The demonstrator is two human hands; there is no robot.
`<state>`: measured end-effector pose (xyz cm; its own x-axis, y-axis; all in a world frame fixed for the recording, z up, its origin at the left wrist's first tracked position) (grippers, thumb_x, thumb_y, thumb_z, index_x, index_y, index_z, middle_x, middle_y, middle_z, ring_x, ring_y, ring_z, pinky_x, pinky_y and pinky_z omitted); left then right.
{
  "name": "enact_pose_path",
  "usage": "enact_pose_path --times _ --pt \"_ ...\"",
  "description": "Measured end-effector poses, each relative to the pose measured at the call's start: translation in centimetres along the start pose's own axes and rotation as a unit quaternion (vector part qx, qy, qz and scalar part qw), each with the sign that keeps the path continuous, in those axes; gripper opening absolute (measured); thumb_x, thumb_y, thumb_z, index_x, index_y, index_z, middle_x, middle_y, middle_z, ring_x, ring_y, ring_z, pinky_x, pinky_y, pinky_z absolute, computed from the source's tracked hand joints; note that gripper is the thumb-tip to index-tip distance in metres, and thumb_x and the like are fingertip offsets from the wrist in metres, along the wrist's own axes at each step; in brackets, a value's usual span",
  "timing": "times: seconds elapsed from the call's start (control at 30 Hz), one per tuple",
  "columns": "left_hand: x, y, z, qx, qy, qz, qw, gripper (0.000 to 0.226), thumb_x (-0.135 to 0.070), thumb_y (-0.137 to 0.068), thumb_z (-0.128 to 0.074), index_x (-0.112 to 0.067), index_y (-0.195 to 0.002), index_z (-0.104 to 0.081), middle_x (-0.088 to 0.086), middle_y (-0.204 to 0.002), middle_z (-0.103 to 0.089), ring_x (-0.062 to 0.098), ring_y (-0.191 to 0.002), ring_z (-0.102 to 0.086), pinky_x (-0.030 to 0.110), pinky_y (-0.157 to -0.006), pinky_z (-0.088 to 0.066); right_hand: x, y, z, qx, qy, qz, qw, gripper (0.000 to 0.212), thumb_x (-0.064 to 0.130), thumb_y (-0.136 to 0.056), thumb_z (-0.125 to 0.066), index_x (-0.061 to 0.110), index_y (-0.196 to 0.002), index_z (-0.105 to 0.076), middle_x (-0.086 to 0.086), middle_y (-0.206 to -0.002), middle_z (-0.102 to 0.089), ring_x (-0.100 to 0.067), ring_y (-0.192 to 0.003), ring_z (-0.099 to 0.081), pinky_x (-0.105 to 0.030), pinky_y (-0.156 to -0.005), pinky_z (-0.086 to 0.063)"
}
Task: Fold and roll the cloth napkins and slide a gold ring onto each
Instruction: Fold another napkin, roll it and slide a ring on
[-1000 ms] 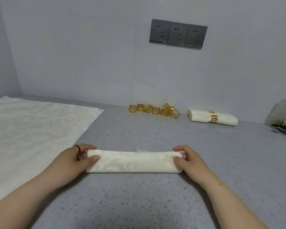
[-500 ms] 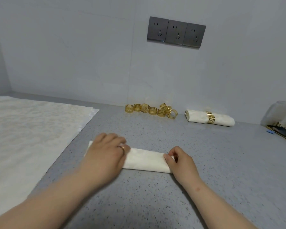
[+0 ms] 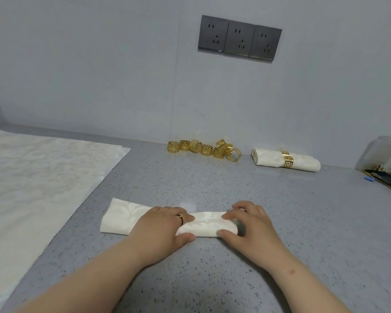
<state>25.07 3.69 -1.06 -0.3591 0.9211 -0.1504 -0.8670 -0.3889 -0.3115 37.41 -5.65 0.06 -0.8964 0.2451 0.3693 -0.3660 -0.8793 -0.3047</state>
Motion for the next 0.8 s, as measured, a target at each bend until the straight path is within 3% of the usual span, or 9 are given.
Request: enact_pose_path --times 0.07,0.13,0.3,0.4,0.47,0.57,0.63,0.7,0.8 --pt "0.3 -0.1 0.0 0.016 0.006 0.008 1.0 0.1 -0.07 -0.051 0.004 -0.037 -0.135 -0.039 -0.021 -0.139 -0.041 0.002 -0.124 -0.041 0.013 -0.098 -0.024 1.5 0.2 0.5 -0.038 0.043 0.096 0.994 0.046 0.056 -0.065 -0.048 0.028 -0.098 -0.065 0.02 -0.11 -0.048 0.0 -0.105 -0.033 -0.016 -0.085 -0.025" --pt "0.6 -0.1 0.2 0.018 0.007 0.013 1.0 0.099 -0.071 -0.052 0.002 -0.037 -0.134 -0.04 -0.021 -0.139 -0.042 0.001 -0.124 -0.041 0.012 -0.097 -0.024 2.6 0.4 0.4 -0.064 0.091 0.149 0.983 0.031 0.046 -0.064 -0.046 0.03 -0.083 -0.064 0.019 -0.09 -0.064 -0.001 -0.092 -0.041 -0.009 -0.075 -0.027" --pt "0.2 0.0 -0.1 0.047 0.002 0.003 0.999 0.053 -0.06 -0.089 -0.034 -0.032 -0.133 -0.043 -0.019 -0.135 -0.045 0.003 -0.121 -0.043 0.013 -0.093 -0.025 3.3 0.1 -0.2 -0.05 0.12 0.149 0.98 0.024 0.038 -0.068 -0.043 0.033 -0.071 -0.066 0.021 -0.063 -0.062 0.0 -0.065 -0.053 -0.002 -0.057 -0.023" --pt "-0.1 0.3 0.1 0.044 -0.002 -0.013 0.999 0.078 -0.08 -0.073 -0.017 -0.032 -0.124 -0.051 -0.019 -0.124 -0.051 0.004 -0.111 -0.047 0.013 -0.082 -0.025 3.3 -0.1 -0.1 -0.02 0.066 0.117 0.991 0.023 0.026 -0.084 -0.045 0.024 -0.094 -0.066 0.012 -0.084 -0.065 -0.008 -0.077 -0.055 -0.009 -0.066 -0.031" --pt "-0.2 0.5 0.6 0.027 0.01 -0.013 1.0 0.089 -0.076 -0.061 0.0 -0.03 -0.11 -0.058 -0.017 -0.118 -0.054 0.006 -0.105 -0.049 0.015 -0.079 -0.026 2.2 -0.5 -0.7 0.023 -0.038 0.055 0.998 0.018 0.022 -0.092 -0.046 0.024 -0.107 -0.056 0.009 -0.091 -0.059 -0.009 -0.084 -0.049 -0.011 -0.069 -0.032" --pt "0.0 0.5 1.0 0.01 0.031 0.004 0.999 0.089 -0.066 -0.058 0.008 -0.024 -0.097 -0.061 -0.018 -0.121 -0.054 0.007 -0.108 -0.049 0.016 -0.085 -0.029 0.7 -1.2 -1.3 0.027 -0.161 -0.022 0.986 0.019 0.016 -0.09 -0.051 0.033 -0.087 -0.043 0.012 -0.077 -0.049 -0.002 -0.07 -0.045 -0.012 -0.064 -0.034" --pt "0.0 0.4 1.0 -0.001 0.042 0.008 0.999 0.083 -0.064 -0.057 0.009 -0.024 -0.086 -0.057 -0.017 -0.115 -0.055 0.008 -0.105 -0.05 0.016 -0.081 -0.026 0.4 -1.4 -1.8 0.036 -0.173 -0.046 0.983 0.023 0.015 -0.089 -0.052 0.033 -0.08 -0.04 0.011 -0.083 -0.048 0.0 -0.07 -0.043 -0.01 -0.062 -0.035" --pt "0.0 0.5 1.0 -0.006 0.044 0.011 0.999 0.081 -0.064 -0.057 0.009 -0.024 -0.085 -0.056 -0.018 -0.115 -0.054 0.008 -0.103 -0.05 0.015 -0.08 -0.025 0.3 -1.3 -1.9 0.033 -0.172 -0.05 0.983 0.015 0.014 -0.089 -0.052 0.027 -0.094 -0.047 0.011 -0.097 -0.045 0.002 -0.078 -0.042 -0.005 -0.065 -0.036" --pt "0.1 0.4 0.8 -0.014 0.052 0.025 0.998 0.077 -0.064 -0.055 0.007 -0.028 -0.087 -0.053 -0.02 -0.114 -0.055 0.007 -0.104 -0.051 0.014 -0.082 -0.026 0.2 -1.3 -1.9 0.045 -0.156 -0.055 0.985 0.034 0.019 -0.091 -0.053 0.021 -0.124 -0.049 0.01 -0.111 -0.049 -0.005 -0.102 -0.045 -0.005 -0.079 -0.034"
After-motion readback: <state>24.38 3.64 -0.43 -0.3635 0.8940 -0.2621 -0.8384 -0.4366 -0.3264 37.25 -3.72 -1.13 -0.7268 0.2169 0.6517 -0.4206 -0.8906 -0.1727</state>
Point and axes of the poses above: each hand's wrist, its own y-axis away from the middle knuckle, its own z-axis out of the back of the hand, x = y × z, the point moved 8 cm from there along -y, towards the middle knuckle
